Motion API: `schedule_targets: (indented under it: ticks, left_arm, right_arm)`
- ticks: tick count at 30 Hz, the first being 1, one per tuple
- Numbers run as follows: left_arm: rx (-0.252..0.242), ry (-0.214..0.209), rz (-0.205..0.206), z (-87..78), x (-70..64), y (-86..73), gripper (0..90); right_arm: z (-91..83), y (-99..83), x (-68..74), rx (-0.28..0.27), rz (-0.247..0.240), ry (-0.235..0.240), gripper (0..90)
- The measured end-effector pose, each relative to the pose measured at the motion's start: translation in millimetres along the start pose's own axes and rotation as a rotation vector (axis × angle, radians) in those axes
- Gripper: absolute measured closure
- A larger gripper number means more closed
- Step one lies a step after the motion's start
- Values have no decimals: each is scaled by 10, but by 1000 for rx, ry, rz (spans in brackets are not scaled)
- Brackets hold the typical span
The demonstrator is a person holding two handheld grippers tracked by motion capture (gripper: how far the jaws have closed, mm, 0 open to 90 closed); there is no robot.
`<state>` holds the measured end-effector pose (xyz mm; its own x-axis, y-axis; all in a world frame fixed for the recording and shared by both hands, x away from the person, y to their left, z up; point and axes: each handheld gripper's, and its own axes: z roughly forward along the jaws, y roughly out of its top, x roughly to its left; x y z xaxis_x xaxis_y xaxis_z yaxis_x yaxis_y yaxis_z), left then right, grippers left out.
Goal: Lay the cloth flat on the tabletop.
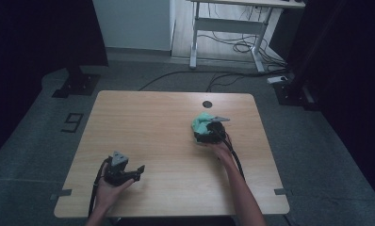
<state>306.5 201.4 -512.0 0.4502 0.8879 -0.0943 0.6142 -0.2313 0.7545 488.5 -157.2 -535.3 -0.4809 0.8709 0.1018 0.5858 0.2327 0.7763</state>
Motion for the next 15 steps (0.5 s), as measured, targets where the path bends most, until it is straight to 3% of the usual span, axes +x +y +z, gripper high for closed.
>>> schedule_targets:
  ticks: [3,5,6,7,9,10,15]
  left_arm:
    - [11,-8,5,17,-14,-7,239]
    - [13,-11,9,14,-23,-10,239]
    - [12,-12,10,9,-25,-10,239]
    - [11,-11,10,5,-24,-11,239]
    - [-7,1,9,-11,-17,-16,243]
    - [-15,4,5,-19,-12,-20,249]
    - [-29,15,-12,-49,43,-25,256]
  right_arm:
    - [70,-25,10,33,-28,-47,287]
    - [74,-29,8,32,-23,-51,329]
    - [73,-32,2,33,-26,-68,391]
    - [65,-39,-15,39,-51,-103,515]
    - [59,-44,-26,43,-63,-111,557]
    - [42,-46,-61,44,-55,-107,634]
    - [-19,-75,-172,11,-5,-44,716]
